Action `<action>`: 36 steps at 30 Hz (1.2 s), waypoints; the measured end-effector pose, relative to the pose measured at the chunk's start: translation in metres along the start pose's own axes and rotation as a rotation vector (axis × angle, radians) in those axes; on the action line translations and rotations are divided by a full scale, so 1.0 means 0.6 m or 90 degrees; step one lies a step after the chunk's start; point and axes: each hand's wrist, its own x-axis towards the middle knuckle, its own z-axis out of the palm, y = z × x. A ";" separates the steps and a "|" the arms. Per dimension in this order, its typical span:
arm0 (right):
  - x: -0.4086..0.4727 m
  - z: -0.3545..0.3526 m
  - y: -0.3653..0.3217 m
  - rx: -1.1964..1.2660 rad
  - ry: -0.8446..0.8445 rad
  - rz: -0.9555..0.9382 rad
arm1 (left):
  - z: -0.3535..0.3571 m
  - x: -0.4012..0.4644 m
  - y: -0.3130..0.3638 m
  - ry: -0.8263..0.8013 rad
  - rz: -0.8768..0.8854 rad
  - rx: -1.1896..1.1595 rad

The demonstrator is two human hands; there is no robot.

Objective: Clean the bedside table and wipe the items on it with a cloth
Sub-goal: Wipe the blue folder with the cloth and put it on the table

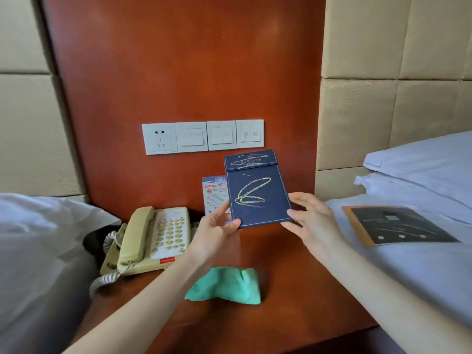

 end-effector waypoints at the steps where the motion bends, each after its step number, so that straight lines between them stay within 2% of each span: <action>1: -0.001 0.016 0.010 0.005 -0.012 0.011 | -0.017 -0.010 -0.001 0.019 0.000 0.010; 8: 0.003 0.100 0.073 0.040 -0.117 0.093 | -0.102 -0.060 -0.005 0.110 0.016 0.129; 12: 0.012 0.123 0.105 0.053 -0.154 0.109 | -0.131 -0.072 -0.016 0.138 0.010 0.141; 16: 0.021 0.117 0.138 0.169 -0.143 0.161 | -0.144 -0.074 -0.012 0.112 0.048 0.162; 19: 0.021 0.105 0.139 0.235 -0.137 0.181 | -0.144 -0.069 -0.010 0.107 0.057 0.109; 24: 0.012 0.105 0.138 0.309 -0.095 0.243 | -0.151 -0.054 -0.020 0.224 0.027 0.037; 26: 0.005 0.112 0.141 0.242 -0.117 0.224 | -0.158 -0.050 -0.025 0.248 -0.005 0.007; 31: -0.017 0.115 0.139 -0.049 -0.182 0.043 | -0.170 -0.049 -0.033 0.288 -0.067 -0.055; 36: -0.029 0.111 0.122 -0.107 -0.222 -0.025 | -0.172 -0.050 -0.039 0.277 -0.098 -0.072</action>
